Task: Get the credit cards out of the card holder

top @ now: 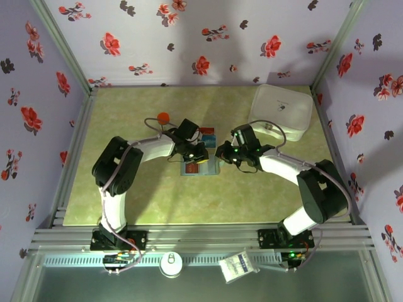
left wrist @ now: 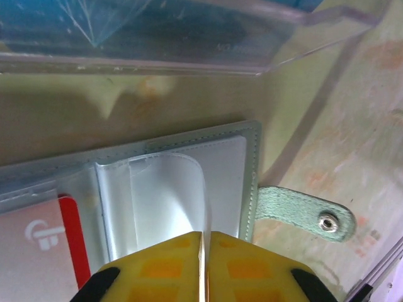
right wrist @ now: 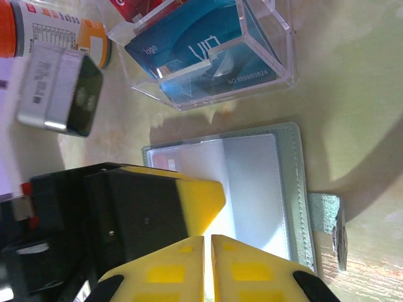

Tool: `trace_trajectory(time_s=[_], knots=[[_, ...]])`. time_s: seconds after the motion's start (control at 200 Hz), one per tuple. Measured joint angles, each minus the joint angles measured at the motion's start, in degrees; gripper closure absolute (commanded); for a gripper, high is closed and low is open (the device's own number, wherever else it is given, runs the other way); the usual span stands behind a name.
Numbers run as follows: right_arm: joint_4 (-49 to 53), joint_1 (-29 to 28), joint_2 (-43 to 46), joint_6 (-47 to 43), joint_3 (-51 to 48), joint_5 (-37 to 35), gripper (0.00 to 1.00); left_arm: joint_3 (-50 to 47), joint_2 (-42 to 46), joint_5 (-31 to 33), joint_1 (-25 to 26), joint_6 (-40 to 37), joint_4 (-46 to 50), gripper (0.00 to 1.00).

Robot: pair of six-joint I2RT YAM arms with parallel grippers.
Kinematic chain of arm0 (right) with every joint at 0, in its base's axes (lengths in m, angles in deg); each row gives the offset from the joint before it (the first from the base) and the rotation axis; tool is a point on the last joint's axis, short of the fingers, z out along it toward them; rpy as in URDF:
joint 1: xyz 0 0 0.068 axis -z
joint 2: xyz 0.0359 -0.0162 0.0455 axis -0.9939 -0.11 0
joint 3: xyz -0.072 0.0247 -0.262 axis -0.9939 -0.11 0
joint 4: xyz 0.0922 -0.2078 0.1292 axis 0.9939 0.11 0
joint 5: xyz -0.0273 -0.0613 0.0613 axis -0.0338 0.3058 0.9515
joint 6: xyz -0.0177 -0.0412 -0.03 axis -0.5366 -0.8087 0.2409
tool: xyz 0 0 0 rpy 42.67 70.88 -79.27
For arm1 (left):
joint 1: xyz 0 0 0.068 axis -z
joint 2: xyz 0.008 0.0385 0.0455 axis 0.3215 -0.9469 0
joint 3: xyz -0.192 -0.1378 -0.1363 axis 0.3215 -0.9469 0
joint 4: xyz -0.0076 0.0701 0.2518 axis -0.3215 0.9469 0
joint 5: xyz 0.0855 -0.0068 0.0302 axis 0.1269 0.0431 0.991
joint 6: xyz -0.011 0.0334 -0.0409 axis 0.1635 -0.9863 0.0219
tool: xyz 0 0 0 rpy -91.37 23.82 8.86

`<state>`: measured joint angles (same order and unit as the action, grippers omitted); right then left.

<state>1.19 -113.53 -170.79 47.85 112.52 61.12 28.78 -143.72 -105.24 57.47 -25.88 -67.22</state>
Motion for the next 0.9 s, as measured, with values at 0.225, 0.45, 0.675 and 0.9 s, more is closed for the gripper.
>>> trace_trajectory(time_s=[0.225, 0.45, 0.675, 0.9], knots=[[1.0, 0.3, 0.2, -0.2, 0.0, -0.2, 0.87, 1.1, -0.9, -0.9, 0.1, 0.0, 0.2, 0.80], [1.7, 0.3, 0.3, -0.2, 0.0, -0.2, 0.87, 5.9, -0.9, -1.1, 0.1, -0.4, 1.0, 0.76], [2.6, 0.3, 0.5, -0.2, 0.0, -0.4, 0.87, 6.3, -0.5, -1.1, 0.0, -0.6, 2.1, 0.76], [2.5, 0.3, -0.3, -0.2, 0.0, -0.2, 0.86, 1.9, 3.3, -1.1, -1.6, -0.7, 1.8, 0.77]])
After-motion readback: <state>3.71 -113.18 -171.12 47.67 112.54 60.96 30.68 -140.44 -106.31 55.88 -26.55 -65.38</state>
